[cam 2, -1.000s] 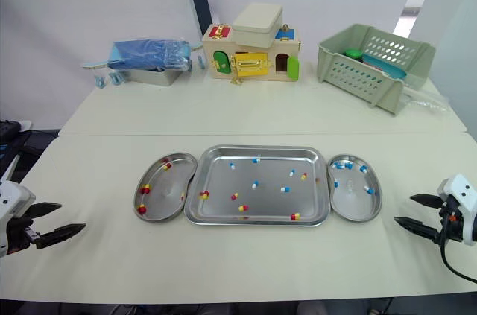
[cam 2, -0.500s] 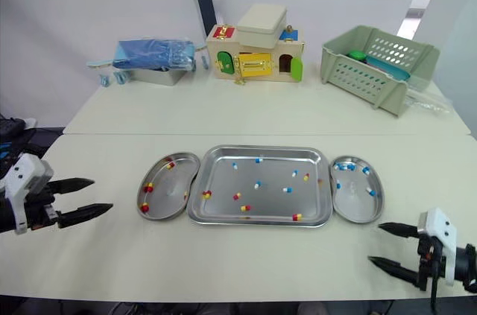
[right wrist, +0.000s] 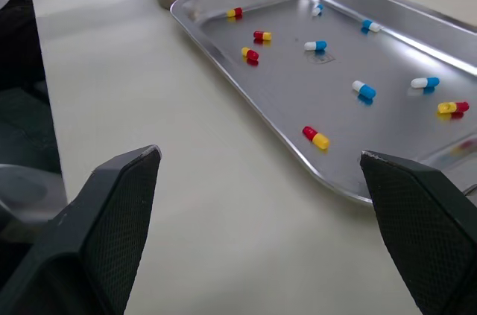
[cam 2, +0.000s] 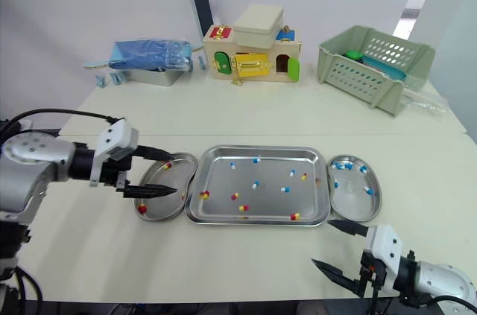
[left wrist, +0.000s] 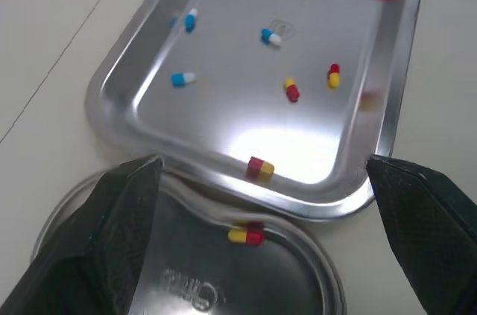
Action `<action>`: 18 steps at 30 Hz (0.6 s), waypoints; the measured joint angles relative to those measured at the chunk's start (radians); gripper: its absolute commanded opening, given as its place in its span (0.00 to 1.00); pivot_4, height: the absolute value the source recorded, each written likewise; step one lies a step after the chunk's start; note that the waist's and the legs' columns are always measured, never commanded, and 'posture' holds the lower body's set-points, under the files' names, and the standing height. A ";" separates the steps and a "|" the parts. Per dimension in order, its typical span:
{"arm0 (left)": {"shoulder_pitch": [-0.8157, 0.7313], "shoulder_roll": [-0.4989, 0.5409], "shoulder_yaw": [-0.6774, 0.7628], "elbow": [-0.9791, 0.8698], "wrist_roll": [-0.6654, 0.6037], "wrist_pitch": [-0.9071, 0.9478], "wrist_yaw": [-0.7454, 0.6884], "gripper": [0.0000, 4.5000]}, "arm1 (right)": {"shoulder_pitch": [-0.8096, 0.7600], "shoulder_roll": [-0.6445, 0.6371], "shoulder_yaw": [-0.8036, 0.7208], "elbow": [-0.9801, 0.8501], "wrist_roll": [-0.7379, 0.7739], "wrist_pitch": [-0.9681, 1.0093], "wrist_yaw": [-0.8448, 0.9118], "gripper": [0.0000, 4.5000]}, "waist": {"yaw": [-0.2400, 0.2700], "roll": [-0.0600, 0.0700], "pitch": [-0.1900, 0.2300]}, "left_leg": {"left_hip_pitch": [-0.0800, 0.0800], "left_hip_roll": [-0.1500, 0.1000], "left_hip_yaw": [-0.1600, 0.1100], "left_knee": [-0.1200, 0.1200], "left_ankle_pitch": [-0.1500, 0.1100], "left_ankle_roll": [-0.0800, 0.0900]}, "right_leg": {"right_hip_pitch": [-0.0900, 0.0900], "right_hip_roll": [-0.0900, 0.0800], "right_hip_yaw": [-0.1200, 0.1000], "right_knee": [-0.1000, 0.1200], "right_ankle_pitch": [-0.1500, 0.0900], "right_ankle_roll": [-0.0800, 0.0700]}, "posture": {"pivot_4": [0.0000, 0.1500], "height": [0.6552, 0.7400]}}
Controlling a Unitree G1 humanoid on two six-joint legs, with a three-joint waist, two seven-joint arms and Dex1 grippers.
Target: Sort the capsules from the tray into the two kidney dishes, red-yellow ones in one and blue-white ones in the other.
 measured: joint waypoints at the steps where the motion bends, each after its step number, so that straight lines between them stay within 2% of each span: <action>1: -0.043 -0.005 -0.053 0.011 0.036 0.006 -0.025 1.00 | 0.003 -0.001 0.013 -0.012 0.000 0.012 -0.012 1.00 | 0.000 0.000 0.000 | 0.000 0.000 0.000 0.000 0.000 0.000 | 0.000 0.000 0.000 0.000 0.000 0.000 | 1.00 1.00; 6: -0.216 -0.053 -0.246 0.088 0.174 -0.003 -0.139 1.00 | 0.019 -0.001 0.038 -0.037 0.001 0.053 -0.057 1.00 | 0.000 0.000 0.000 | -0.001 0.000 0.000 0.002 0.000 0.000 | 0.000 0.000 0.000 0.000 0.000 0.000 | 1.00 1.00; 11: -0.403 -0.135 -0.397 0.232 0.289 -0.095 -0.161 1.00 | -0.011 -0.004 0.060 -0.052 0.004 0.076 -0.093 1.00 | -0.002 -0.001 0.000 | -0.002 0.000 -0.001 0.005 -0.001 0.001 | 0.001 0.000 -0.001 0.000 0.000 0.000 | 1.00 1.00; 18: -0.411 -0.195 -0.460 0.327 0.413 -0.161 -0.158 1.00 | 0.009 -0.004 0.073 -0.052 0.001 0.075 -0.113 1.00 | -0.002 -0.001 0.001 | -0.003 0.000 -0.001 0.008 -0.001 0.002 | 0.001 0.000 -0.001 0.001 0.000 0.000 | 1.00 1.00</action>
